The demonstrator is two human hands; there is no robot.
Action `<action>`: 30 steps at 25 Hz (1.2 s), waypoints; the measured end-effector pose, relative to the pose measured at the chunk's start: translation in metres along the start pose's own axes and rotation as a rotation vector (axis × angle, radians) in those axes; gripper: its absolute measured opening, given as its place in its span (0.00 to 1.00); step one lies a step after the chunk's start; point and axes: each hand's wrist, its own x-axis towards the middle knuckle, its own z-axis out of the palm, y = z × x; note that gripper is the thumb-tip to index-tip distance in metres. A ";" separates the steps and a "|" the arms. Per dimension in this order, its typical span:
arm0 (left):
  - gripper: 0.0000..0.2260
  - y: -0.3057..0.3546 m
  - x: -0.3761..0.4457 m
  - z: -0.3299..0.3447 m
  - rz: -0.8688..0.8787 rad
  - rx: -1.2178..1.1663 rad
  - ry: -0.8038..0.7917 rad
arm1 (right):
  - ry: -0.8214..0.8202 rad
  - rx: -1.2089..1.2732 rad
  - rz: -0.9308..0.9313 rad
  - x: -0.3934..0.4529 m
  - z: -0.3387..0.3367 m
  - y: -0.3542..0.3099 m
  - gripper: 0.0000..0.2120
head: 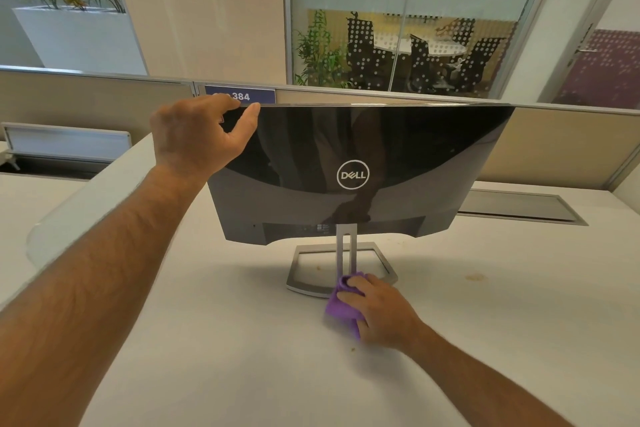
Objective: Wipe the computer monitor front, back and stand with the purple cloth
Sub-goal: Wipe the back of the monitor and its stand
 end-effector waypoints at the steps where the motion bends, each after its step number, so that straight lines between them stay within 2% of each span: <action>1: 0.25 0.000 0.000 0.000 -0.001 -0.002 -0.002 | 0.080 0.028 0.009 0.005 -0.008 0.001 0.36; 4: 0.25 0.001 0.000 0.000 -0.002 -0.006 0.002 | 0.359 0.027 0.059 0.033 -0.038 0.008 0.35; 6: 0.25 0.001 0.000 -0.001 -0.005 -0.004 -0.004 | 0.394 0.004 0.100 0.049 -0.050 0.012 0.36; 14: 0.26 0.003 0.000 -0.003 -0.014 -0.002 -0.011 | -0.068 -0.147 -0.035 0.001 0.008 0.000 0.43; 16: 0.25 0.003 0.000 -0.003 -0.012 0.001 -0.007 | -0.141 -0.125 0.004 -0.004 0.012 -0.002 0.39; 19: 0.25 0.004 -0.001 -0.003 -0.012 -0.007 -0.009 | -0.232 0.081 0.062 -0.008 0.008 0.004 0.26; 21: 0.25 0.003 -0.001 -0.003 -0.015 -0.006 -0.012 | -0.253 0.254 0.140 -0.014 0.000 0.010 0.22; 22: 0.26 0.003 -0.001 -0.003 -0.014 -0.001 -0.012 | -0.203 0.325 0.204 -0.018 -0.005 0.013 0.21; 25: 0.25 0.004 -0.001 -0.003 -0.011 -0.008 -0.016 | 0.158 0.341 0.424 -0.032 -0.007 0.040 0.21; 26: 0.25 0.004 -0.001 -0.003 -0.013 -0.004 -0.015 | 0.208 0.300 0.557 -0.032 -0.010 0.048 0.23; 28: 0.25 0.004 -0.001 -0.003 -0.019 0.003 -0.013 | 0.131 0.197 0.793 -0.026 -0.014 0.058 0.30; 30: 0.26 0.003 0.000 -0.002 -0.022 -0.001 -0.018 | -0.057 0.070 0.820 -0.016 -0.012 0.056 0.32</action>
